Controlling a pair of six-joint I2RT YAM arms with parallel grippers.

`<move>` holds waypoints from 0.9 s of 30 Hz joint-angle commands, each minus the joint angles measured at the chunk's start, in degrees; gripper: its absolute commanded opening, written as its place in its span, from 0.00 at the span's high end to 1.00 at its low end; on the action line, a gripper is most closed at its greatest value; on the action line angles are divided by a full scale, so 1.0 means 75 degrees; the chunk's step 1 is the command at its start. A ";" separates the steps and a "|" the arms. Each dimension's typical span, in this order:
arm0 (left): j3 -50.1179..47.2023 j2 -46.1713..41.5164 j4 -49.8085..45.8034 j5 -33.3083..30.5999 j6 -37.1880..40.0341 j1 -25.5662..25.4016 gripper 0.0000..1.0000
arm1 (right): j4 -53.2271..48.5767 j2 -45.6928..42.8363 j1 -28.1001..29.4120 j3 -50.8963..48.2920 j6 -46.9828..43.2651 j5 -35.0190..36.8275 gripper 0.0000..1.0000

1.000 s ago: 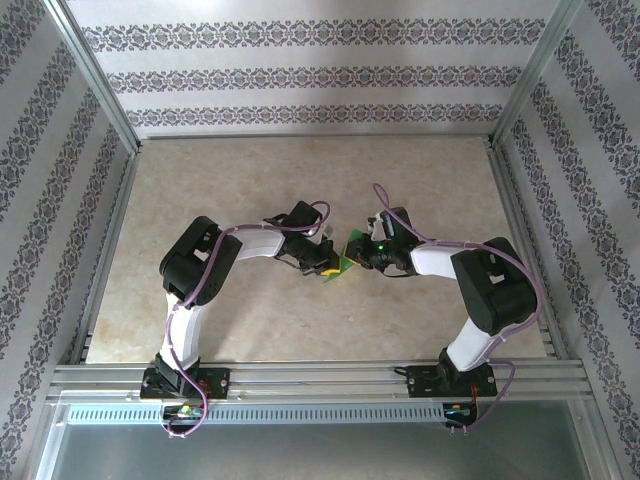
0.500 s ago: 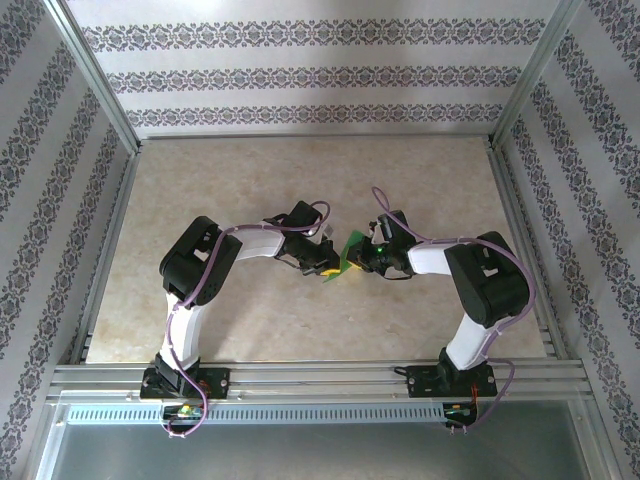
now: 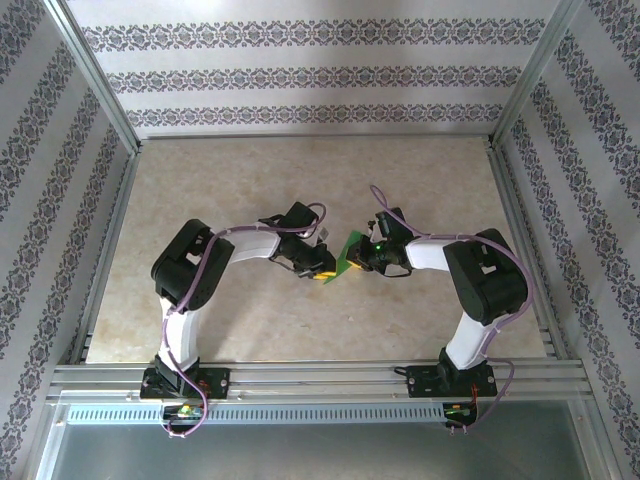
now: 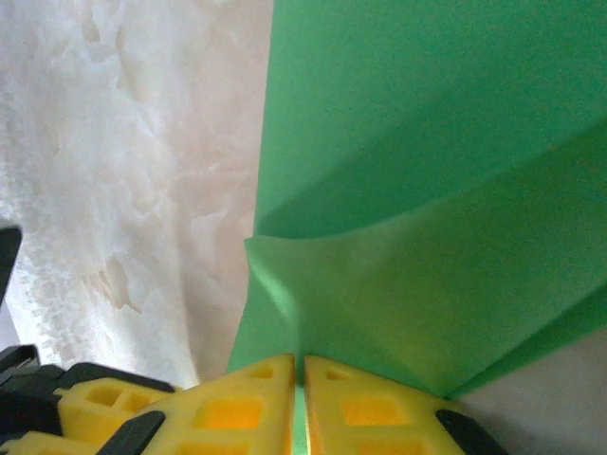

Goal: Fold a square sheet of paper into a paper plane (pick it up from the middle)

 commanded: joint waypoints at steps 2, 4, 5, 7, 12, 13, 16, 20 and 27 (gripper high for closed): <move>-0.0204 -0.0505 -0.0586 -0.0059 0.0308 0.0206 0.80 | -0.0609 0.0342 -0.0060 -0.0008 -0.0258 0.0475 0.85; -0.0233 -0.0473 -0.0442 0.0120 0.0282 0.0195 0.80 | -0.0622 0.0354 -0.0060 0.0009 -0.0270 0.0476 0.85; -0.0276 -0.0457 -0.0327 0.0159 0.0236 0.0195 0.80 | -0.0621 0.0366 -0.0060 0.0015 -0.0276 0.0465 0.85; -0.0272 -0.0412 -0.0273 0.0189 0.0230 0.0195 0.80 | -0.0622 0.0394 -0.0060 0.0037 -0.0271 0.0452 0.85; -0.0271 -0.0215 -0.0364 0.0193 0.0275 0.0194 0.80 | -0.0644 0.0404 -0.0060 0.0050 -0.0270 0.0458 0.85; -0.0255 -0.0187 -0.0448 0.0147 0.0311 0.0193 0.80 | -0.0645 0.0418 -0.0060 0.0050 -0.0274 0.0452 0.85; -0.0202 -0.0138 -0.0718 -0.0025 0.0458 0.0194 0.81 | -0.0645 0.0418 -0.0060 0.0039 -0.0270 0.0452 0.85; -0.0124 -0.0058 -0.0952 -0.0127 0.0567 0.0194 0.81 | -0.0666 0.0419 -0.0060 0.0026 -0.0264 0.0464 0.85; 0.0200 -0.0499 -0.1302 -0.0756 0.0802 0.0182 0.80 | -0.0669 0.0421 -0.0060 0.0027 -0.0246 0.0452 0.85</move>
